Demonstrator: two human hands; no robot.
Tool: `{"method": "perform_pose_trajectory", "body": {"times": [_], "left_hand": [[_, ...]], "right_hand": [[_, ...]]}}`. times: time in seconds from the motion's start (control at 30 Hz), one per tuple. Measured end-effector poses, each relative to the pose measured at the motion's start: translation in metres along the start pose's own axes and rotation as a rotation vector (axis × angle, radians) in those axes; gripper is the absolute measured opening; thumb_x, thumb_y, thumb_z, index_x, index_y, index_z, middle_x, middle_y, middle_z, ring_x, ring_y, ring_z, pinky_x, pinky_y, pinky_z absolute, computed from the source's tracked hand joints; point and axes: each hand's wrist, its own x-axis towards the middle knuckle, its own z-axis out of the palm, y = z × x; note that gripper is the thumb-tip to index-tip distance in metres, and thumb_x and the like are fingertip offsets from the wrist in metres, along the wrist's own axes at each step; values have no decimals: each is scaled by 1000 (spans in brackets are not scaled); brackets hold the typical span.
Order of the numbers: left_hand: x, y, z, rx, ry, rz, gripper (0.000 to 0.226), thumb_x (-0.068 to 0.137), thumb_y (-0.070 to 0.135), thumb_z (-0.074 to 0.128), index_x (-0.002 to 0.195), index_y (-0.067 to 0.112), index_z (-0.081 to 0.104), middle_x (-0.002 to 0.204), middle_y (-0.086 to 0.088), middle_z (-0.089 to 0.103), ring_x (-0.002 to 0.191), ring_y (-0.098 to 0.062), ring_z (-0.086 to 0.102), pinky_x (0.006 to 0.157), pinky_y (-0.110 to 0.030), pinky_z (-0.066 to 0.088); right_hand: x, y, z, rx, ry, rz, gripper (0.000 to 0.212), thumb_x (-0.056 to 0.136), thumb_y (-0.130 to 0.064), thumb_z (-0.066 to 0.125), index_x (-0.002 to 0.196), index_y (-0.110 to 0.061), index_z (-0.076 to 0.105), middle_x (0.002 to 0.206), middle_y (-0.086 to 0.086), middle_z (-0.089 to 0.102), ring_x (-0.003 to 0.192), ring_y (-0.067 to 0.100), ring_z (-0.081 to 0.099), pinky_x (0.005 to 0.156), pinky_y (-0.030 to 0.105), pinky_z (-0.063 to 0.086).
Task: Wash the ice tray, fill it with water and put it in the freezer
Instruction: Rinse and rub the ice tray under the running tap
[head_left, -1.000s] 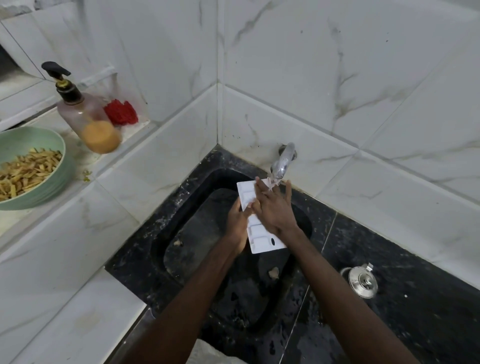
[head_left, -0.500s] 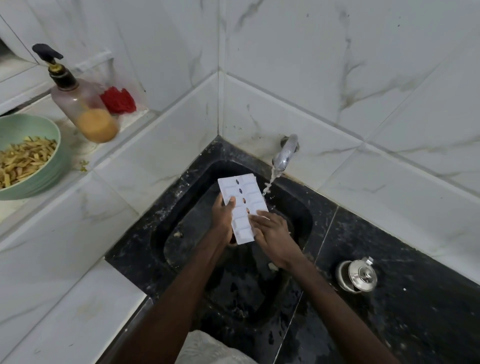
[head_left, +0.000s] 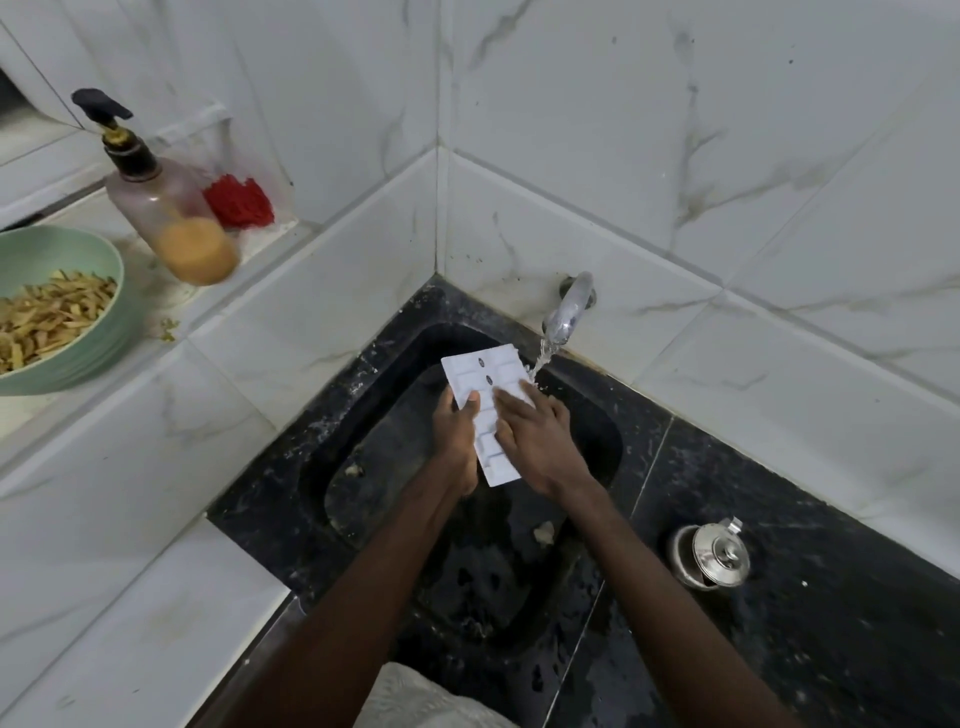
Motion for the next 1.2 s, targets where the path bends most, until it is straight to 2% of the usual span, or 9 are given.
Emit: {"method": "perform_pose_trajectory", "body": {"times": [0.17, 0.3, 0.53, 0.67, 0.77, 0.87, 1.0, 1.1, 1.2], "left_hand": [[16, 4, -27, 27, 52, 40, 34, 106, 13, 57, 141, 9, 55, 126, -21, 72, 103, -40, 73, 87, -60, 61], [7, -5, -13, 9, 70, 8, 31, 106, 8, 56, 137, 9, 57, 122, -17, 74, 95, -32, 76, 80, -51, 64], [-3, -3, 12, -28, 56, -8, 28, 106, 7, 57, 134, 10, 60, 118, -15, 74, 96, -32, 75, 78, -48, 64], [14, 3, -10, -16, 182, 19, 34, 106, 12, 58, 140, 12, 56, 126, -15, 72, 100, -33, 75, 87, -57, 62], [22, 10, -26, 7, 300, 58, 39, 107, 17, 57, 146, 18, 50, 132, -7, 69, 101, -26, 73, 89, -51, 62], [27, 15, -32, 50, 452, 71, 56, 102, 30, 63, 153, 25, 40, 134, -4, 65, 108, -28, 71, 90, -50, 62], [24, 15, -26, 215, 564, 63, 59, 97, 31, 70, 145, 25, 36, 132, -7, 66, 110, -30, 70, 91, -50, 62], [19, 9, -26, 360, 587, 78, 52, 95, 32, 74, 135, 19, 45, 120, -3, 67, 103, -26, 69, 90, -47, 61], [22, 0, -23, 358, 516, 71, 46, 87, 43, 76, 121, 26, 49, 118, -2, 70, 104, -27, 72, 89, -51, 62]], "right_hand": [[-52, -4, 21, 97, 12, -52, 63, 104, -50, 19, 149, -23, 54, 158, -14, 47, 155, 10, 22, 126, 47, 12], [-37, 8, 2, 146, 63, 8, 60, 105, -49, 21, 131, -25, 70, 138, -11, 65, 143, 12, 40, 121, 44, 17], [-6, 7, -9, 47, 11, 15, 55, 109, -47, 22, 150, -27, 52, 162, -16, 39, 157, 17, 14, 125, 56, 10], [-39, 3, 15, 85, 59, -20, 59, 106, -48, 22, 149, -27, 55, 159, -20, 43, 155, 11, 18, 124, 49, 15], [-67, 13, 35, 165, 41, -7, 58, 104, -49, 23, 147, -30, 56, 159, -25, 40, 154, 3, 18, 123, 40, 13], [-78, 24, 46, 211, 78, 105, 61, 102, -51, 24, 143, -27, 62, 157, -22, 44, 152, 3, 26, 121, 39, 21], [-74, 34, 50, 282, 130, 291, 58, 100, -46, 30, 143, -22, 61, 154, -12, 51, 147, 12, 38, 118, 38, 28], [-67, 43, 55, 276, 112, 296, 59, 100, -47, 30, 143, -20, 61, 154, -5, 53, 144, 20, 43, 120, 42, 33], [-57, 46, 53, 265, 100, 259, 53, 103, -40, 36, 147, -19, 56, 156, -1, 51, 146, 21, 42, 121, 44, 32]]}}
